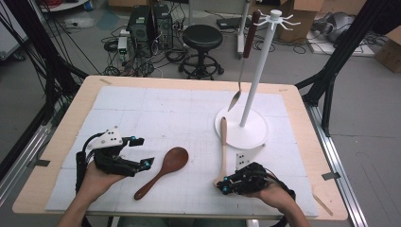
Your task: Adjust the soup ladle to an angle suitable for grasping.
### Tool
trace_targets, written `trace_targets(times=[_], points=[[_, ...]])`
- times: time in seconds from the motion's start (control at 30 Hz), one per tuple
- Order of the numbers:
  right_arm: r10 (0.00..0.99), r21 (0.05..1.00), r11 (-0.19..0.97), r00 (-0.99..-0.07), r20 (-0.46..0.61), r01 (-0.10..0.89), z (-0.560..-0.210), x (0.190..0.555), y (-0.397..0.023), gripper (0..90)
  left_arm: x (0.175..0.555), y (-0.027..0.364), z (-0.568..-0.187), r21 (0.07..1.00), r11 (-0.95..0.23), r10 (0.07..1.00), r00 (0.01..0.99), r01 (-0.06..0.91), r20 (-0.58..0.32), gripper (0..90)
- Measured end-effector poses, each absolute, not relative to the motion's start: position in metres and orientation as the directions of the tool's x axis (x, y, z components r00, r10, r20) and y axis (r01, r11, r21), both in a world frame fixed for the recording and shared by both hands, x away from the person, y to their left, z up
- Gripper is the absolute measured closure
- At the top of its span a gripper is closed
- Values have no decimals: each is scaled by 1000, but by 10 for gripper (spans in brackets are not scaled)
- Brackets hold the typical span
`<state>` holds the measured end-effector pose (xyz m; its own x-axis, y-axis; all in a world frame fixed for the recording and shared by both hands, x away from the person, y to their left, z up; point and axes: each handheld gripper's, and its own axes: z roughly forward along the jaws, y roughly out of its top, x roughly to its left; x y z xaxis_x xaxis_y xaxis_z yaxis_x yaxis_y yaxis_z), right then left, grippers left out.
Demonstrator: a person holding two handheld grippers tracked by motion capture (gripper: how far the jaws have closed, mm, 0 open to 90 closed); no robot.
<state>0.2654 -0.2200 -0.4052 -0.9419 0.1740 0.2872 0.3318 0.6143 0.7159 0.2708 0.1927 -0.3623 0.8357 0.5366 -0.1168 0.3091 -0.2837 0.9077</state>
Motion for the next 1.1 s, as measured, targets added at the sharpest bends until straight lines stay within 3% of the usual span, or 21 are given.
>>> trace_targets(times=[0.47, 0.67, 1.1], points=[[269, 763, 518, -920, 285, 387, -394, 275, -228, 762, 271, 193, -362, 909, -282, 534, 837, 308, -118, 210], [408, 763, 476, -878, 250, 438, -392, 292, -231, 893, 271, 194, -362, 909, -282, 537, 836, 306, -115, 210], [643, 714, 424, -740, 195, 557, -411, 329, -232, 900, 271, 195, -362, 909, -282, 542, 833, 306, -112, 210]])
